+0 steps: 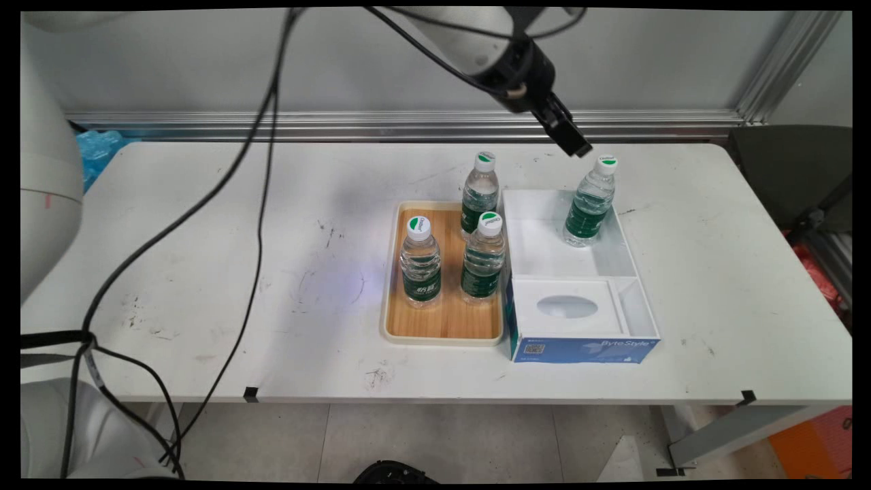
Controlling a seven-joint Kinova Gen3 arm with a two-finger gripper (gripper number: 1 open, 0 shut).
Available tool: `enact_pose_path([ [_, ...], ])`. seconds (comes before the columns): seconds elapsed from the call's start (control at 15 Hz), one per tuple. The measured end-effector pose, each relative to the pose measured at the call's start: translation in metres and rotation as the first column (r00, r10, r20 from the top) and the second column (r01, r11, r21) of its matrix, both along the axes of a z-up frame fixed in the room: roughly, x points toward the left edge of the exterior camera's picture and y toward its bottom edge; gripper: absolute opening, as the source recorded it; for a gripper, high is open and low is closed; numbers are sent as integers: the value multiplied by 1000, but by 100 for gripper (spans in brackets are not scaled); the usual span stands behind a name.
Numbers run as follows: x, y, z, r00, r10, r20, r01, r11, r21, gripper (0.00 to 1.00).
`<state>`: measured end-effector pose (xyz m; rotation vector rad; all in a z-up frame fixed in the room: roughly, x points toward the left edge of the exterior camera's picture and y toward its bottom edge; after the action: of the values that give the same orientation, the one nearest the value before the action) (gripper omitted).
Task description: Pick up the green bottle from the white box
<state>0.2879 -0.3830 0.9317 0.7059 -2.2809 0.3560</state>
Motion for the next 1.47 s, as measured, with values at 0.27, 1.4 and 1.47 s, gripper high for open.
enact_pose_path([
  [0.27,-17,-21,-34,1000,-13,-4,13,1000,18,100],
  [1.4,-57,-58,-112,999,-35,-17,36,997,62,100],
  [1.47,-58,-59,-114,999,-37,-17,38,997,62,100],
])
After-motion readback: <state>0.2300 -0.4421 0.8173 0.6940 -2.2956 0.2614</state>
